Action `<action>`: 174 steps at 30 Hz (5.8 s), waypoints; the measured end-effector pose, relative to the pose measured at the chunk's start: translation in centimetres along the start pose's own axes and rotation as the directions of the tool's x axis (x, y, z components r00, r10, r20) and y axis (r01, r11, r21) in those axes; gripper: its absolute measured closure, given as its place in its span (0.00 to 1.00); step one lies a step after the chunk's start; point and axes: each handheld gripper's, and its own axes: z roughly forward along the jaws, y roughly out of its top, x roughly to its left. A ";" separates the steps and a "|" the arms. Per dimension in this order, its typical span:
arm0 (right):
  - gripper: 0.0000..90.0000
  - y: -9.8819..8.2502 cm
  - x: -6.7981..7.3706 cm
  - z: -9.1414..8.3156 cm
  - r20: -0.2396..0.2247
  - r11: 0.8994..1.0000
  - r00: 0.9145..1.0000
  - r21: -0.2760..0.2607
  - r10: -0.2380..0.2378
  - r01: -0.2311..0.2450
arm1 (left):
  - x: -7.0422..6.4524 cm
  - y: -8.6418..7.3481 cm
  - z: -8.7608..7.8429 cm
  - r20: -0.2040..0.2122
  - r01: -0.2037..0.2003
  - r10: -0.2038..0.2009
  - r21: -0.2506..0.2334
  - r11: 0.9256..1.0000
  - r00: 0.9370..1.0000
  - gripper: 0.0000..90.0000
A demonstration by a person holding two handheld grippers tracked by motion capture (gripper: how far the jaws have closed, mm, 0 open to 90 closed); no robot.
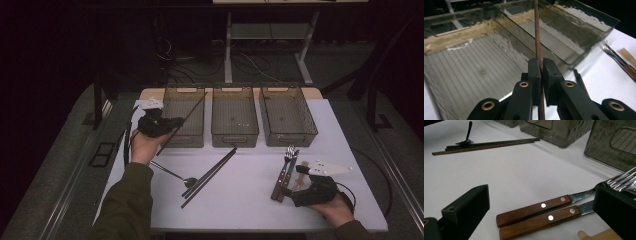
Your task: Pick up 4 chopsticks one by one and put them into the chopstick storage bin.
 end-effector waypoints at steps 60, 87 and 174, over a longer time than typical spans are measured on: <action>0.01 0.0 0.1 0.0 -0.006 1.000 1.000 -0.008 0.001 -0.001 | 3.0 2.3 4.3 -0.177 0.030 -0.017 0.074 0.997 0.984 0.35; 0.01 0.0 0.2 -0.1 -0.004 1.000 1.000 -0.012 0.001 -0.001 | -5.6 -0.2 1.8 0.002 -0.092 0.092 0.080 0.993 0.996 0.16; 0.01 0.0 0.2 -0.1 0.005 1.000 1.000 -0.011 -0.008 0.008 | -13.0 -9.7 4.8 0.092 -0.184 0.163 0.314 0.931 0.982 0.93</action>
